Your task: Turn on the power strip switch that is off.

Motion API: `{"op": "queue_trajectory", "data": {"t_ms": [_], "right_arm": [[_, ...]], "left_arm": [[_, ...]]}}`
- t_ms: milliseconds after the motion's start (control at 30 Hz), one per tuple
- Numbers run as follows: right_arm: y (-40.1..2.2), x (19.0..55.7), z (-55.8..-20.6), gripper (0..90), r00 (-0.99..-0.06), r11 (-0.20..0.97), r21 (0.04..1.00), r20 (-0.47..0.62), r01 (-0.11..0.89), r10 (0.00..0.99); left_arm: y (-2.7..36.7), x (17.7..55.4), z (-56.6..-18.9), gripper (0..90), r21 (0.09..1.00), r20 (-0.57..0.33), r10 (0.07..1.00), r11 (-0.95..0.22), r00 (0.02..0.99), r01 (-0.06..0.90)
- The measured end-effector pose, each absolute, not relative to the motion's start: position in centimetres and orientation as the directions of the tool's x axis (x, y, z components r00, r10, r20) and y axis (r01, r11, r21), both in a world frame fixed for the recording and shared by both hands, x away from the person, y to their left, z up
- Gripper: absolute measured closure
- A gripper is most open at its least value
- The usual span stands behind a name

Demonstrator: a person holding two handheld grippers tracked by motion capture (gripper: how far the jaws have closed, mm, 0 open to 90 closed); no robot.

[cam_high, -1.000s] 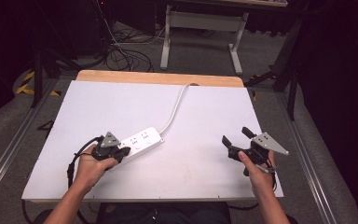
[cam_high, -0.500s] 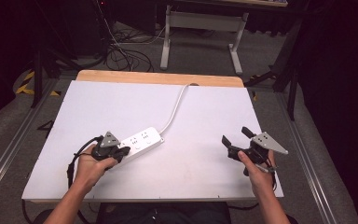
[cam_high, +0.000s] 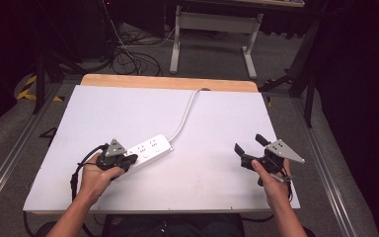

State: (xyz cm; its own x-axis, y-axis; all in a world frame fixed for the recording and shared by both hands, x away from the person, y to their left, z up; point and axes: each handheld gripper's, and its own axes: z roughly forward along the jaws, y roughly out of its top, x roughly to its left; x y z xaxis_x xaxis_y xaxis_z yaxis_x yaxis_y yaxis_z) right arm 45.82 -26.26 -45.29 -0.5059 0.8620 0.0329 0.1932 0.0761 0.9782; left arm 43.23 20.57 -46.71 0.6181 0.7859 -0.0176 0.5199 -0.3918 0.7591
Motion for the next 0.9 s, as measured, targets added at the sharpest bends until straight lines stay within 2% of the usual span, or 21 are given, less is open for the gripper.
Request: {"op": "queue_trajectory", "data": {"t_ms": [67,167,500,900], "right_arm": [[-26.2,45.9,-45.3,9.5,-0.507,0.078,0.978,0.032,0.195,0.861],[-26.2,45.9,-45.3,9.4,-0.507,0.08,0.977,0.031,0.196,0.861],[-26.2,45.9,-45.3,9.6,-0.511,0.082,0.977,0.031,0.197,0.859],[-26.2,45.9,-45.4,9.6,-0.513,0.084,0.976,0.031,0.2,0.858]], "left_arm": [[20.7,43.2,-46.8,88.2,0.767,-0.036,0.788,-0.372,0.614,0.523],[20.8,43.2,-46.7,88.6,0.774,-0.002,0.788,-0.389,0.616,0.5],[21.2,42.7,-45.8,89.3,0.844,0.017,0.813,-0.324,0.582,0.427],[22.0,42.1,-45.1,81.2,0.92,0.031,0.843,-0.234,0.537,0.315]]}}
